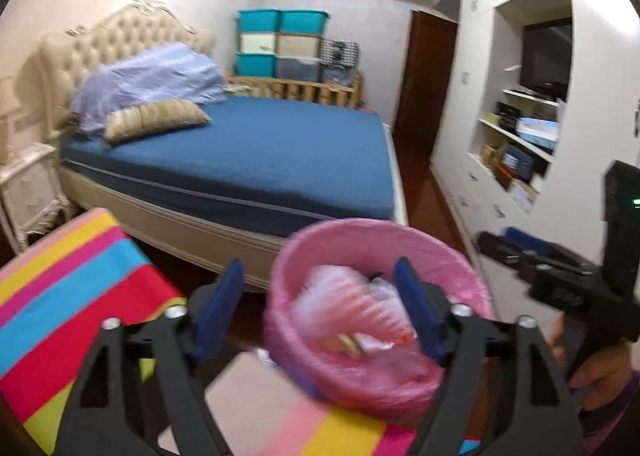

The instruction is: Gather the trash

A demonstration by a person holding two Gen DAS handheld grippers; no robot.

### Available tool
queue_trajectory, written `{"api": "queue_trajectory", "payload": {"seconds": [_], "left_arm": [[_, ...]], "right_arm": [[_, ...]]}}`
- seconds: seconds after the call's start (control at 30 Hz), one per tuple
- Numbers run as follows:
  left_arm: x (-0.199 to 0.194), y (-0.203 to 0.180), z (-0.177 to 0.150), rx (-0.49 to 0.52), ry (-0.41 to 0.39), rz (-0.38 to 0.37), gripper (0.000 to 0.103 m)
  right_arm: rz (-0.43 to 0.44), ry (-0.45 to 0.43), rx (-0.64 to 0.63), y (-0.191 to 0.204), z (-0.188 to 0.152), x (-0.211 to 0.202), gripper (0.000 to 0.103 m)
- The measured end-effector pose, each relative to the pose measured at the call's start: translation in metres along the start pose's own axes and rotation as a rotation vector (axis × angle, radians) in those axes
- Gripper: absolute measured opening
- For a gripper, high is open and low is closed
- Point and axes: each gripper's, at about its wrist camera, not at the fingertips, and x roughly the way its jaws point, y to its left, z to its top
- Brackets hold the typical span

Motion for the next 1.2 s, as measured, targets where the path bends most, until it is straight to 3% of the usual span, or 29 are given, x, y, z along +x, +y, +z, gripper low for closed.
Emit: {"api": "queue_trajectory", "payload": {"seconds": [0.1, 0.4, 0.57, 0.8, 1.2], "left_arm": [[-0.027, 0.012, -0.001, -0.006, -0.067, 0.093, 0.098], [-0.127, 0.035, 0.011, 0.029, -0.221, 0.263, 0.099], [-0.19, 0.036, 0.011, 0.052, -0.321, 0.268, 0.099], [-0.217, 0.042, -0.001, 0.046, -0.264, 0.193, 0.099], [-0.203, 0.053, -0.045, 0.062, -0.123, 0.101, 0.099]], "right_arm": [[-0.014, -0.026, 0.001, 0.004, 0.001, -0.023, 0.083], [-0.111, -0.11, -0.07, 0.055, 0.017, -0.107, 0.085], [-0.146, -0.137, -0.041, 0.076, 0.018, -0.147, 0.085], [-0.205, -0.112, -0.026, 0.113, -0.004, -0.182, 0.085], [-0.216, 0.003, -0.088, 0.151, -0.056, -0.174, 0.085]]}}
